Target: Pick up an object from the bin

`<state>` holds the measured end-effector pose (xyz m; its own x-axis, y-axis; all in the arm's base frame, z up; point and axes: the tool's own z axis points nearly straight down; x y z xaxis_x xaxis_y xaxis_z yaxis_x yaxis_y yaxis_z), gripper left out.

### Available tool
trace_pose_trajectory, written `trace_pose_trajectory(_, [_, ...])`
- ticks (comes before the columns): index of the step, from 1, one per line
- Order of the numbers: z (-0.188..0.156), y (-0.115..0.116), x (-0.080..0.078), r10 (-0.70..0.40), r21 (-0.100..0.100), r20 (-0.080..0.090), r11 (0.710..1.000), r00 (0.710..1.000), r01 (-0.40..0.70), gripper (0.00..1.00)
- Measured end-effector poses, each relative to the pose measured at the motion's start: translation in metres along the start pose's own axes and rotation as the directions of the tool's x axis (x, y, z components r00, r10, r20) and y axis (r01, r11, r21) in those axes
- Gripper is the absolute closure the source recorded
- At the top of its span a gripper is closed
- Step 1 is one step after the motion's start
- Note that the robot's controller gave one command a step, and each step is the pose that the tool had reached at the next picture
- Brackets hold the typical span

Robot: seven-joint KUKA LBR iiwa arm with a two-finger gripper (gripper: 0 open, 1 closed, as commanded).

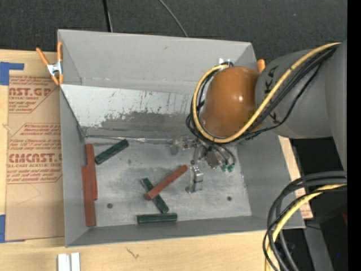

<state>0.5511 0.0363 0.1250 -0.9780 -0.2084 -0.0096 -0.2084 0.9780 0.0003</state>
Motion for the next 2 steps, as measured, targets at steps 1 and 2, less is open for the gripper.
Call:
trace_pose_trajectory(1, [0.0554,0.0406,-0.0113,-0.330,-0.005,-0.008,0.944,0.944,0.330,1.00])
trace_pose_trajectory(2, [0.0554,0.0405,-0.0113,-0.329,-0.005,-0.008,0.944,0.944,0.329,1.00])
